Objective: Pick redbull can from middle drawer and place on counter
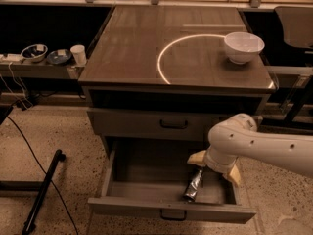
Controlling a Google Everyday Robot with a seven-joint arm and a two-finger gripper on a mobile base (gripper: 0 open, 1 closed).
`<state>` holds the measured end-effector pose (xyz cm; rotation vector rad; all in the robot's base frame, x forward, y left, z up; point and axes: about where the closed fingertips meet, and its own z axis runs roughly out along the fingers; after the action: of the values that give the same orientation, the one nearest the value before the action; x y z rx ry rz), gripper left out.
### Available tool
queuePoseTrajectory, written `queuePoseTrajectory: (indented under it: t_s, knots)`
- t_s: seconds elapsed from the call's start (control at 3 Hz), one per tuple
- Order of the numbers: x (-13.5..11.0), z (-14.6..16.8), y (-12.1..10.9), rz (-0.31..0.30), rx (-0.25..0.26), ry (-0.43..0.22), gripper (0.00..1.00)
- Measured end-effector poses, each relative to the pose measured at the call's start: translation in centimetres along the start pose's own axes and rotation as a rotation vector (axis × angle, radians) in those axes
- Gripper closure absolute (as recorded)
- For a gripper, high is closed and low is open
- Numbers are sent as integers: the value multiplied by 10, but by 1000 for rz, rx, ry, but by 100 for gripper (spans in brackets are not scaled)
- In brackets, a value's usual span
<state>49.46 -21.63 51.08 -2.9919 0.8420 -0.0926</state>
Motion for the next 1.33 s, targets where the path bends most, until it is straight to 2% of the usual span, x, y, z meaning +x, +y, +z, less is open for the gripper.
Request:
queuePoseTrajectory:
  t_s: [0.33, 0.67, 1.0, 1.33]
  knots:
    - [-2, 52, 3, -58, -34, -5, 0]
    - [-13, 90, 0, -107, -28, -40, 0]
    - [-31, 113, -9, -140, 5, -100, 0]
    - [-42, 132, -18, -149, 32, -141, 19]
